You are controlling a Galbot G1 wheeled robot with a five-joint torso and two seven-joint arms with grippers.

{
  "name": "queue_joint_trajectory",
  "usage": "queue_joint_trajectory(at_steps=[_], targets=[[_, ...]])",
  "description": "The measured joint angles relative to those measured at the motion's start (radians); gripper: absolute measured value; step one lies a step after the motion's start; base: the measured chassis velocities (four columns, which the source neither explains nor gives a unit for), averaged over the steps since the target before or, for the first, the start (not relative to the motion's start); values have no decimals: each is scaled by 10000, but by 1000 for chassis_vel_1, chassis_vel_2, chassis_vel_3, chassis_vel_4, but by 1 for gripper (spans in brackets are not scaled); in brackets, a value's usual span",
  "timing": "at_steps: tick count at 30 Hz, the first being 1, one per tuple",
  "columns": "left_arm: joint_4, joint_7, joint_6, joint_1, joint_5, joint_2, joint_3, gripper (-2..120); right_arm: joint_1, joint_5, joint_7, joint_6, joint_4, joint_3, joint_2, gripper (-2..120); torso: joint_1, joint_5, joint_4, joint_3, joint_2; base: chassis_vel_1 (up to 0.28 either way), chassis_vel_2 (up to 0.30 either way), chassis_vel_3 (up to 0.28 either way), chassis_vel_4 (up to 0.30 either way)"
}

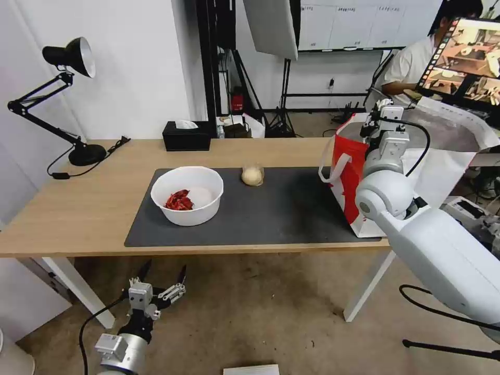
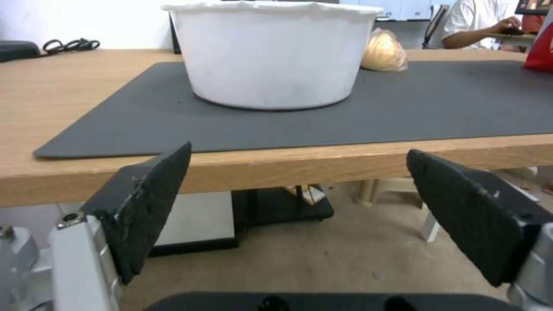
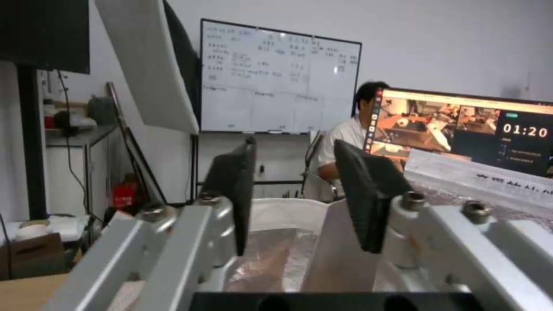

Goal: Pick up the trash from the table and place it into the takeout bag.

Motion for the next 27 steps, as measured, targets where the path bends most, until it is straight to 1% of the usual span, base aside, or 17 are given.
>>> queue_joint_trajectory(at_steps=[2, 3, 5, 6, 7, 9, 10, 12, 14, 16, 17, 18, 20, 21, 23, 25, 27], targets=[[0, 0, -24, -1, -12, 4, 24, 100, -15, -2, 0, -29, 33, 2, -4, 51, 1, 1, 0, 0, 0, 0, 0, 0, 0], [0, 0, -24, -1, -12, 4, 24, 100, -15, -2, 0, -29, 33, 2, -4, 51, 1, 1, 0, 0, 0, 0, 0, 0, 0], [-18, 0, -27, -16, -20, 11, 52, 100, -16, 12, -9, -38, 72, 9, -4, 63, 0, 0, 0, 0, 0, 0, 0, 0, 0], [-18, 0, -27, -16, -20, 11, 52, 100, -16, 12, -9, -38, 72, 9, -4, 63, 0, 0, 0, 0, 0, 0, 0, 0, 0], [-30, 0, -28, -31, -30, 22, 55, 100, -18, 30, -23, -38, 87, 9, -9, 66, 0, 0, 0, 0, 0, 0, 0, 0, 0], [-35, 0, -27, -60, -55, 61, 55, 100, -30, 82, -48, -38, 111, 21, -28, 76, 0, 0, 0, 0, -1, 0, 0, 0, 0], [-35, 0, -27, -60, -55, 61, 55, 100, -30, 82, -48, -38, 111, 21, -28, 76, 0, 0, 0, 0, -1, 0, 0, 0, 0], [-35, 0, -27, -83, -72, 93, 52, 100, -58, 174, -83, 23, 163, 46, -48, 86, 1, 1, 0, 0, 0, 0, 0, 0, 0], [-35, 0, -27, -89, -73, 95, 52, 100, -69, 213, -105, 84, 195, 49, -54, 88, 1, 1, 0, 0, -1, 0, 0, 0, 0], [-27, 0, -27, -105, -75, 95, 53, 100, -108, 306, -285, 271, 313, 67, -74, 96, 0, 1, 0, 0, -1, 0, 0, 0, 0], [-13, 0, -28, -121, -76, 89, 63, 100, -154, 389, -584, 456, 443, 91, -116, 100, 1, 1, 0, 0, 0, 0, 0, 0, 0], [-13, 0, -28, -121, -76, 89, 63, 100, -154, 389, -584, 456, 443, 91, -116, 100, 1, 1, 0, 0, 0, 0, 0, 0, 0], [41, 1, -28, -197, -77, 37, 127, 100, -581, 847, -2001, 1019, 1248, 196, -405, 100, 0, -1, 2, 0, 0, 0, 0, 0, 0], [41, 1, -28, -197, -77, 37, 127, 100, -581, 847, -2001, 1019, 1248, 196, -405, 100, 0, -1, 2, 0, 0, 0, 0, 0, 0], [130, 1, -77, -252, -75, 0, 142, 100, -1466, 1234, -3035, 1212, 1931, 568, -728, 100, 1, -1, 3, 0, 0, 0, 0, 0, 0], [172, 1, -110, -261, -70, -8, 155, 100, -1875, 1244, -3317, 1302, 2110, 738, -820, 100, 0, 0, 1, -1, 0, 0, 0, 0, 0], [227, 3, -150, -267, -48, -43, 192, 100, -3166, 972, -4028, 1712, 2538, 1167, -976, 100, 0, 4, -2, 0, 0, 0, 0, 0, 0]])
